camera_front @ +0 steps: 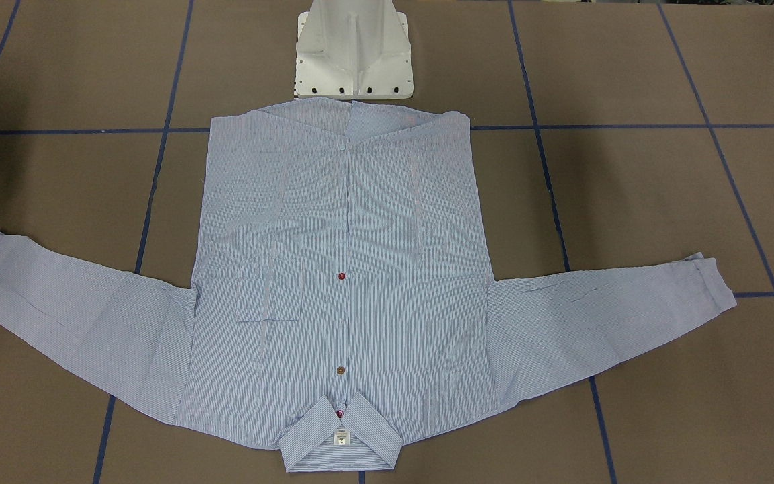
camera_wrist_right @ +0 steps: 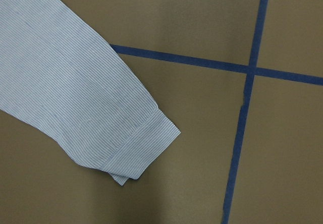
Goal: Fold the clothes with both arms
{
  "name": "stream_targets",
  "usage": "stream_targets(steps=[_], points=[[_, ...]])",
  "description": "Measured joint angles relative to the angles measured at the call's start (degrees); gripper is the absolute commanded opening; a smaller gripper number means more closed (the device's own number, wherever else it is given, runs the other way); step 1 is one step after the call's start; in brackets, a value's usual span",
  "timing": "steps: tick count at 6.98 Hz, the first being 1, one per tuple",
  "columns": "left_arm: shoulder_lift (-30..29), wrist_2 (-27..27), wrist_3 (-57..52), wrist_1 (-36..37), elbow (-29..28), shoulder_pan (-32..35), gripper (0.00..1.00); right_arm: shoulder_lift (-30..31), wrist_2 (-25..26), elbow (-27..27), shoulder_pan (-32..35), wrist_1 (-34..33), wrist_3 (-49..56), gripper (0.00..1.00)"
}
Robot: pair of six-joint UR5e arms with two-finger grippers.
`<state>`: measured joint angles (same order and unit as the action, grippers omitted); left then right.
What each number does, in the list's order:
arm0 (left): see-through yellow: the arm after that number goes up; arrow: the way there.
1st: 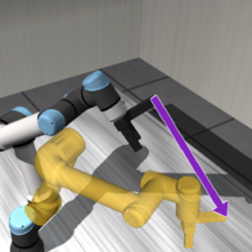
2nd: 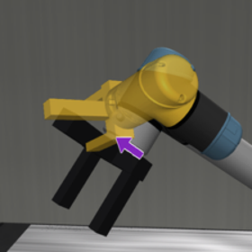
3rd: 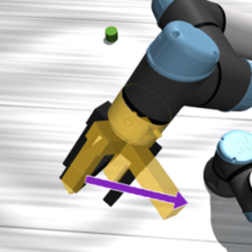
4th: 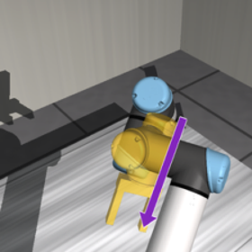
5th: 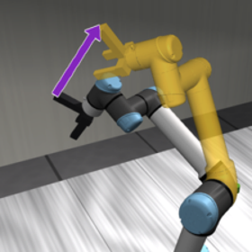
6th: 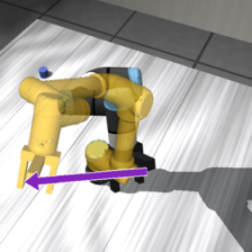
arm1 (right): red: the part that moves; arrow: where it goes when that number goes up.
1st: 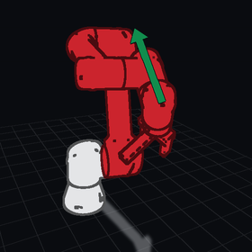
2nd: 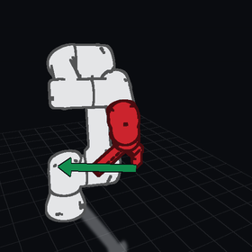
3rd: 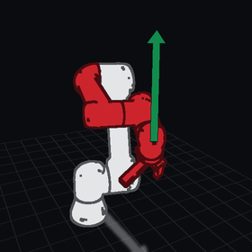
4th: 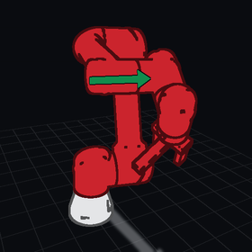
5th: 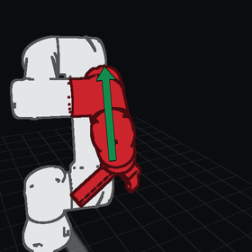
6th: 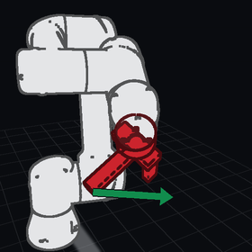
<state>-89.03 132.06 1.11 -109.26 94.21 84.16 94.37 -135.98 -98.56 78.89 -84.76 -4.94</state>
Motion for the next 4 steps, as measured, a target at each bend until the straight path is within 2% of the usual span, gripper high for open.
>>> stream_targets(steps=[1,2,4], points=[[0.1,0.0,0.1,0.0,0.1,0.0,1.00,-0.1,-0.6,0.1,-1.5,1.5,-3.2,1.00],[0.1,-0.1,1.6,-0.1,0.4,-0.1,1.00,0.0,-0.6,0.3,-3.6,5.0,-11.5,1.00],[0.3,0.0,5.5,-1.8,1.0,-0.8,1.00,0.5,0.8,2.1,-8.6,15.2,-27.9,0.98]])
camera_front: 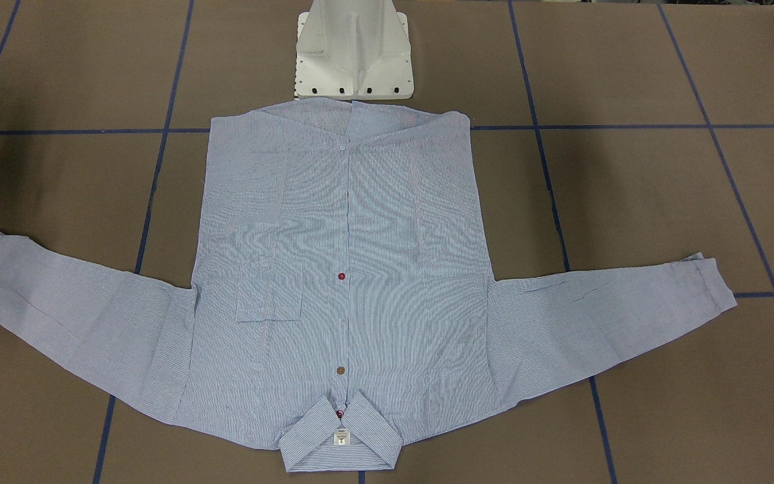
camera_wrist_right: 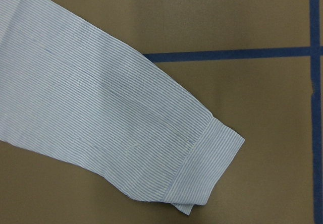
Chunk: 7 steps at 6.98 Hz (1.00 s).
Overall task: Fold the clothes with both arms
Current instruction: 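Lower the right gripper onto the sleeve cuff on its side and grasp it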
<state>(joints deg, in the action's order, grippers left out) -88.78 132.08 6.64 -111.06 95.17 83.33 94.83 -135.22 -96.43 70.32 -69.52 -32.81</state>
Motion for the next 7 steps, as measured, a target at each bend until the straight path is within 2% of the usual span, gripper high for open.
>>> stream_targets(steps=[3,5,6,7], points=[[0.3,0.0,2.4,-1.6,0.1,-0.9,1.00,0.4,3.0,5.2,-4.0,11.2,-21.1,0.92],[0.3,0.0,3.7,-1.9,0.1,-1.8,1.00,0.5,3.8,11.7,-6.1,25.1,-35.5,0.83],[0.3,-0.1,4.0,-2.0,0.1,-1.9,1.00,0.5,4.7,13.6,-7.3,30.7,-41.8,0.82],[0.3,-0.2,4.1,-2.0,0.0,-2.0,1.00,0.4,5.3,14.6,-8.1,33.1,-45.1,0.82]])
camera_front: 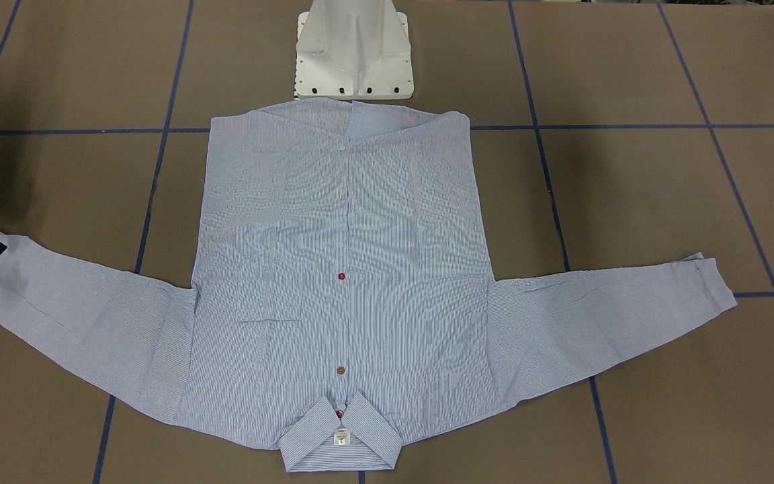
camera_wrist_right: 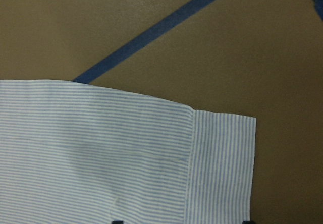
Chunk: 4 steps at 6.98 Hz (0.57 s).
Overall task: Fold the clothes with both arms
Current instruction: 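Lower the right gripper onto the sleeve cuff on its side and grasp it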
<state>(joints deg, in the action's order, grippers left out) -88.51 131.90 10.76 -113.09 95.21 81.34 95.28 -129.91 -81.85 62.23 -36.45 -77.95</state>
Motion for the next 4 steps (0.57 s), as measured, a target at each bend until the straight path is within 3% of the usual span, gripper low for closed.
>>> stream_targets(steps=[4], points=[[0.0,0.2,0.5,0.0,0.0,-0.2,1.00,0.2,0.5,1.0,-0.7,1.3,-1.9,0.83]])
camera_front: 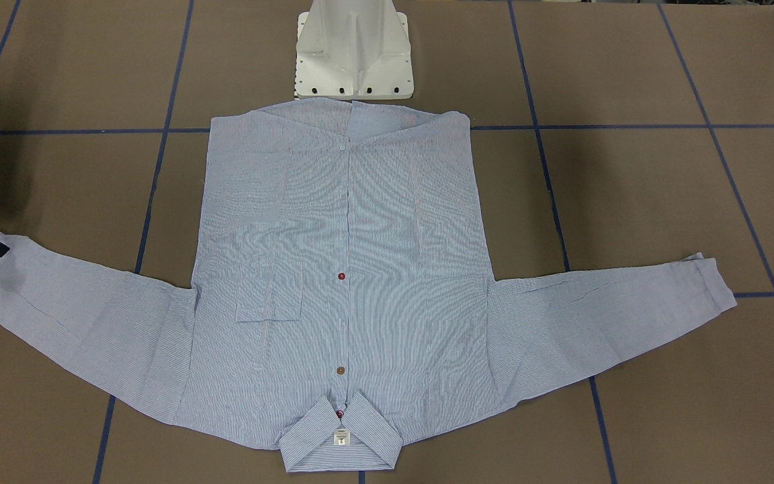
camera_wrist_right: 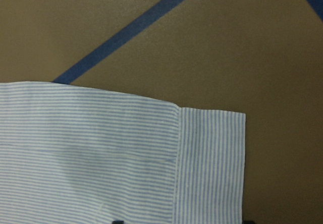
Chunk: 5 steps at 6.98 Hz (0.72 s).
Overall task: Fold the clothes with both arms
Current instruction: 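Lower the right gripper onto the sleeve cuff on its side and grasp it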
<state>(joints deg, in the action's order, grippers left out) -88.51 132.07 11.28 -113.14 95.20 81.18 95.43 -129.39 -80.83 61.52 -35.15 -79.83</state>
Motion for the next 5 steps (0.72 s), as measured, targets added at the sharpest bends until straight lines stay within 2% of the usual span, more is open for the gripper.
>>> stream_targets(steps=[2,3,4,5], points=[[0.0,0.0,1.9,-0.8,0.1,-0.5,1.00,0.8,-0.2,-0.3,0.0,0.1,0.0,0.82],[0.0,0.0,2.8,-1.1,0.1,-0.8,1.00,1.3,-0.2,-0.7,0.0,0.1,0.0,0.70],[0.0,0.0,3.2,-1.2,0.1,-0.9,1.00,1.6,-0.3,-0.8,0.0,0.1,0.0,0.52],[0.0,0.1,3.3,-1.3,0.2,-0.9,1.00,1.7,-0.3,-0.8,0.0,0.1,0.0,0.43]])
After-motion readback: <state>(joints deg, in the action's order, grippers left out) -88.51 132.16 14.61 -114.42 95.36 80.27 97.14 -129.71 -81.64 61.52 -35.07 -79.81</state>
